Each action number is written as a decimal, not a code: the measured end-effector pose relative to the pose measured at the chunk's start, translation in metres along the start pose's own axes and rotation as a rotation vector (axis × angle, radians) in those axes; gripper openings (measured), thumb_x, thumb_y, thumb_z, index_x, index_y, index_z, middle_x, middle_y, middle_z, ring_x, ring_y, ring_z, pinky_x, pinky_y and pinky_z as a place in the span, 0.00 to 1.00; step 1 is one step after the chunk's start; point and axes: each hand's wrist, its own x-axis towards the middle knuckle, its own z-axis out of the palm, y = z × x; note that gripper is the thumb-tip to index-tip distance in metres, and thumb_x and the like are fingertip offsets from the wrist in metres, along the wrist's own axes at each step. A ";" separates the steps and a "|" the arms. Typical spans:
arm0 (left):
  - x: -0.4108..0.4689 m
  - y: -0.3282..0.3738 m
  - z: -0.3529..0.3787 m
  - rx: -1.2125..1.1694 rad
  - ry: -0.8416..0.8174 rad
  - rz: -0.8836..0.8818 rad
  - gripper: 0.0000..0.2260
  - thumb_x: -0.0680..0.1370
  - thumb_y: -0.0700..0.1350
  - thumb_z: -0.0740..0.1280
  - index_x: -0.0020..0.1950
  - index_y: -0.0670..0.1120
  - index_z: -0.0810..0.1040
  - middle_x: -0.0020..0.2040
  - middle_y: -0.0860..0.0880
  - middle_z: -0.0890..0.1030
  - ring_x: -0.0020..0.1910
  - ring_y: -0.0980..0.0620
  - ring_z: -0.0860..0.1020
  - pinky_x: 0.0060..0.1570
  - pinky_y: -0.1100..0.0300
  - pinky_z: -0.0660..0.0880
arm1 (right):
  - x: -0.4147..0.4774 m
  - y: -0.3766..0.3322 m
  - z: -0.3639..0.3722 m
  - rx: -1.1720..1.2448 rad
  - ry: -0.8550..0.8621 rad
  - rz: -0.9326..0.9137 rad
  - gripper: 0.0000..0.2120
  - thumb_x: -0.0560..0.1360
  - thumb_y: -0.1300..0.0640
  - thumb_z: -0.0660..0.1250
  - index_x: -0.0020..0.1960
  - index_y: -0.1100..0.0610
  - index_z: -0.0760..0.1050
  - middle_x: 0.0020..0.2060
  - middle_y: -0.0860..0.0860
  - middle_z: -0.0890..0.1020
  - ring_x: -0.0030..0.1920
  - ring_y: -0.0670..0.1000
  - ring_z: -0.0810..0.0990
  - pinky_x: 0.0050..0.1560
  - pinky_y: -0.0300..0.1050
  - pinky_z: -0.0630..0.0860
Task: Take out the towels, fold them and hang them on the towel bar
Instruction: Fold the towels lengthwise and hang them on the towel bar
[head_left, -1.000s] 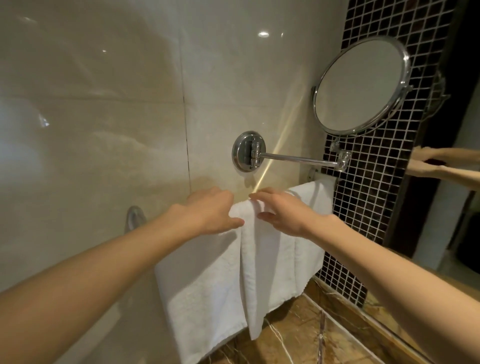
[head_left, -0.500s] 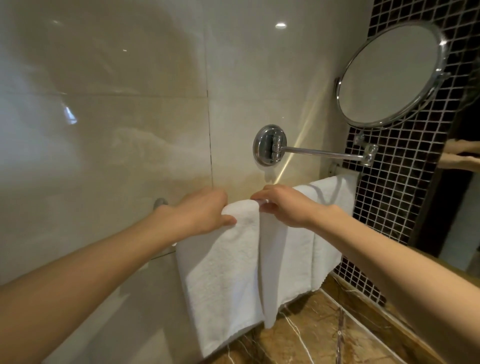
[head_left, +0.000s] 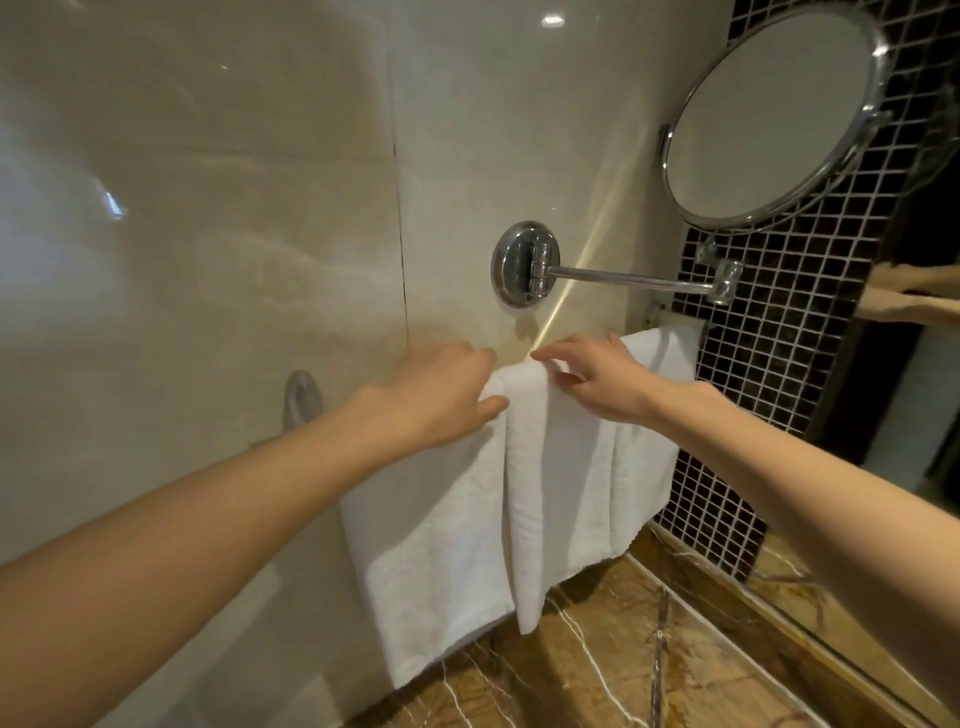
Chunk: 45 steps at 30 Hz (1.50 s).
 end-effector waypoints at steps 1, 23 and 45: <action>0.006 0.009 0.002 0.033 0.018 0.016 0.15 0.77 0.60 0.61 0.49 0.47 0.69 0.53 0.44 0.77 0.52 0.41 0.76 0.44 0.52 0.72 | -0.001 0.003 0.001 -0.004 -0.012 0.002 0.19 0.80 0.55 0.59 0.70 0.47 0.68 0.67 0.50 0.73 0.69 0.52 0.68 0.72 0.65 0.52; 0.061 0.009 0.016 -0.289 -0.245 -0.129 0.15 0.70 0.50 0.72 0.33 0.47 0.67 0.32 0.50 0.70 0.30 0.51 0.70 0.32 0.59 0.65 | 0.004 0.001 0.013 0.009 0.050 0.017 0.16 0.80 0.58 0.55 0.66 0.49 0.71 0.58 0.54 0.76 0.61 0.57 0.72 0.65 0.58 0.61; 0.118 0.110 0.052 0.169 -0.113 0.173 0.29 0.78 0.60 0.54 0.77 0.53 0.52 0.76 0.43 0.58 0.70 0.41 0.64 0.63 0.42 0.66 | -0.030 0.105 -0.006 -0.052 -0.074 0.278 0.38 0.74 0.70 0.56 0.78 0.51 0.45 0.78 0.54 0.44 0.77 0.55 0.49 0.73 0.52 0.62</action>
